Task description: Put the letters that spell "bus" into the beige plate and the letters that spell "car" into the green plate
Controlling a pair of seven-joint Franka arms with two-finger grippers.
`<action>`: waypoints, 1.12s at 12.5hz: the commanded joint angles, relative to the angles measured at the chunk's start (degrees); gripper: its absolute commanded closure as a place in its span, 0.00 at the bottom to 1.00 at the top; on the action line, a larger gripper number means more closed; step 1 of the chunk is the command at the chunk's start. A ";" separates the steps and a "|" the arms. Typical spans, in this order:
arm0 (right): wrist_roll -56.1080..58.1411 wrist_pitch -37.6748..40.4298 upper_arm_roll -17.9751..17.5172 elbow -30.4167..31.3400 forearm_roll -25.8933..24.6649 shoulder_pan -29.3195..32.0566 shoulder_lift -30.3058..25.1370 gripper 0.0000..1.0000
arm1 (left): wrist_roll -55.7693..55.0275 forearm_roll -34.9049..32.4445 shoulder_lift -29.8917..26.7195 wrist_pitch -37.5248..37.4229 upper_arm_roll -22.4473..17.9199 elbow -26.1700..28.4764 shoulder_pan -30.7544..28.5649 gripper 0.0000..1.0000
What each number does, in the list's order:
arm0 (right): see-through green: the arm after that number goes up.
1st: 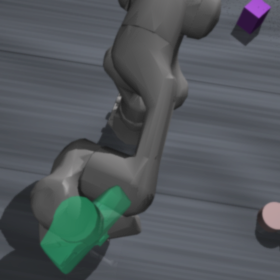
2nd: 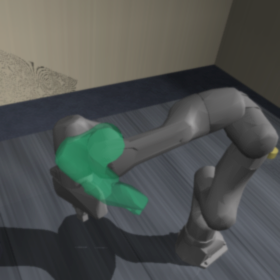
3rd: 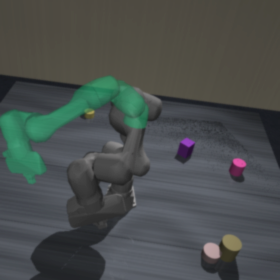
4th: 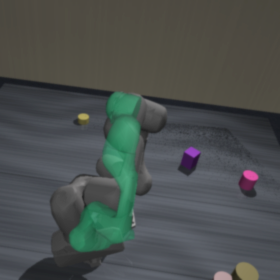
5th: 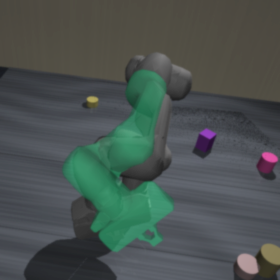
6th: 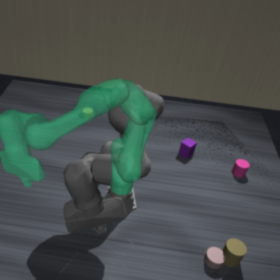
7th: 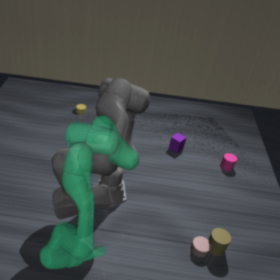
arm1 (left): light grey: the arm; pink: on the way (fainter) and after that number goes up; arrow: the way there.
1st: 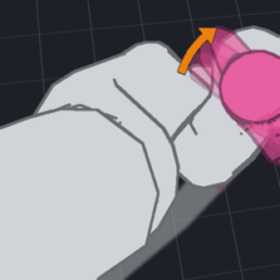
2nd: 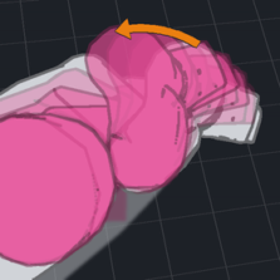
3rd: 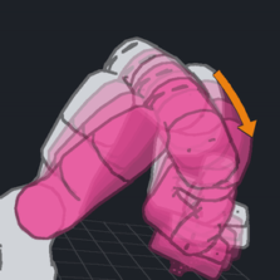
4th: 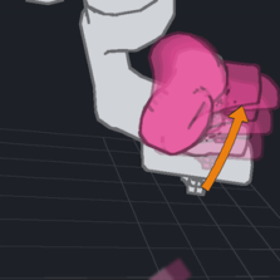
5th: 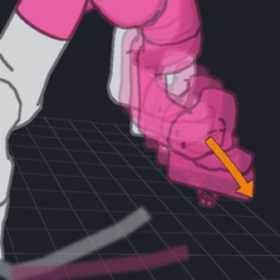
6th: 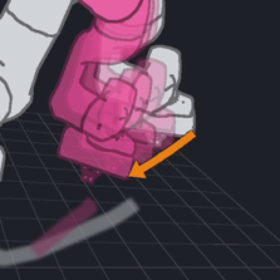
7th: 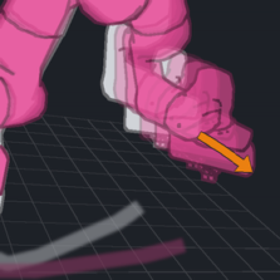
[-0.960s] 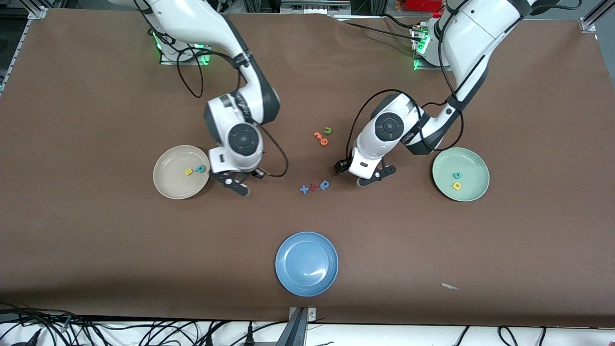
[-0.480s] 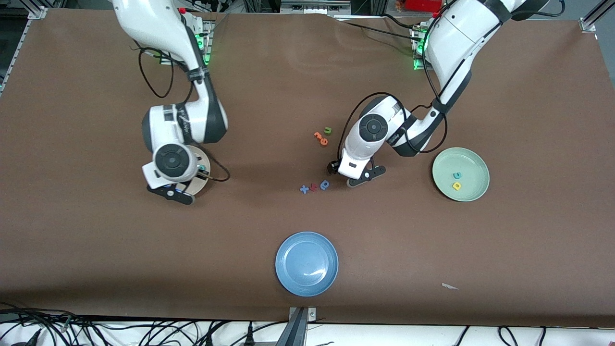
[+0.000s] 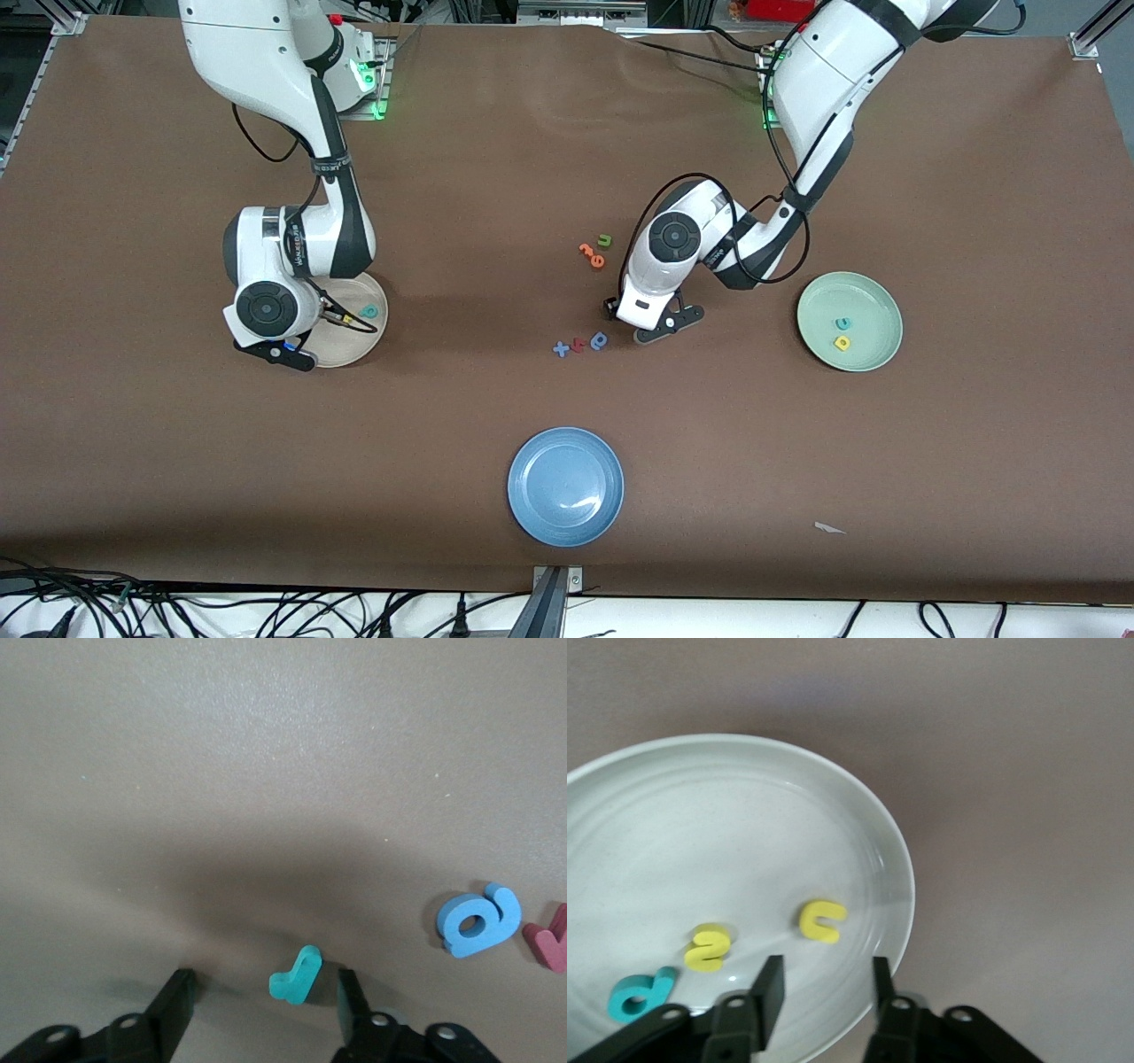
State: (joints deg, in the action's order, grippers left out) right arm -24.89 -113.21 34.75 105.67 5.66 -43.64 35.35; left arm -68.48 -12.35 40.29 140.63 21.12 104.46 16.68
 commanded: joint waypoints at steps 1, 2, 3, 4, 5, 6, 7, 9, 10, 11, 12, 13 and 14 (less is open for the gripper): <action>-0.34 4.55 -0.12 -2.20 0.75 -0.65 -2.56 0.00 | -0.78 0.04 0.67 -0.36 -0.91 -1.45 1.08 0.57; -0.42 6.75 -0.21 -3.96 0.75 -0.83 -2.92 0.00 | -0.86 0.04 0.67 -0.44 -1.00 -1.45 1.08 0.67; -0.25 8.77 -0.21 -6.15 0.75 -0.83 -3.79 0.00 | -0.86 0.04 0.67 -0.53 -1.00 -1.54 1.08 0.75; 0.19 11.40 -0.29 -8.26 0.84 -0.83 -4.84 0.00 | -0.86 0.04 0.67 -0.53 -1.00 -1.54 1.08 0.81; 0.37 13.34 -0.29 -10.89 0.84 -0.83 -5.29 0.00 | -0.86 0.04 0.67 -0.53 -1.00 -1.54 0.99 0.86; 0.54 14.84 -0.38 -13.09 0.84 -0.83 -5.38 0.00 | -0.86 0.04 0.67 -0.62 -1.00 -1.54 0.99 0.92; 1.41 15.99 -1.17 -14.94 0.84 -0.83 -6.51 0.00 | -0.86 0.04 0.58 -0.62 -1.00 -1.54 0.82 0.98; 4.57 16.53 -1.61 -17.59 1.97 -0.83 -8.80 0.00 | -0.51 -0.05 -0.55 -1.67 -1.00 -1.54 -0.58 1.00; 4.85 16.61 -0.74 -18.82 5.46 -0.66 -9.42 0.00 | 0.01 -0.22 -2.47 -3.33 -1.00 -1.54 -1.81 1.00; 4.85 16.61 0.22 -19.96 9.76 -0.13 -11.08 0.00 | 1.93 -0.22 -4.58 -5.95 -0.82 -1.54 -3.65 1.00; 5.20 17.14 2.50 -20.32 11.72 -0.13 -11.88 0.00 | 4.56 -0.13 -6.78 -9.37 -0.74 -1.54 -5.67 1.00; 5.72 18.36 4.08 -20.41 12.44 -0.13 -13.37 0.00 | 8.50 0.04 -9.15 -13.85 -0.47 -1.54 -8.39 1.00; 9.03 18.63 4.71 -21.11 12.36 -0.04 -14.25 0.00 | 13.15 0.65 -11.00 -17.72 -0.30 -1.54 -11.37 1.00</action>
State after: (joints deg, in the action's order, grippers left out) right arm -19.89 -96.50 38.04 85.07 16.17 -44.25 23.75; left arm -62.40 -12.41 34.95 129.40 20.21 101.32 10.06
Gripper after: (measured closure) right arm 0.000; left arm 0.815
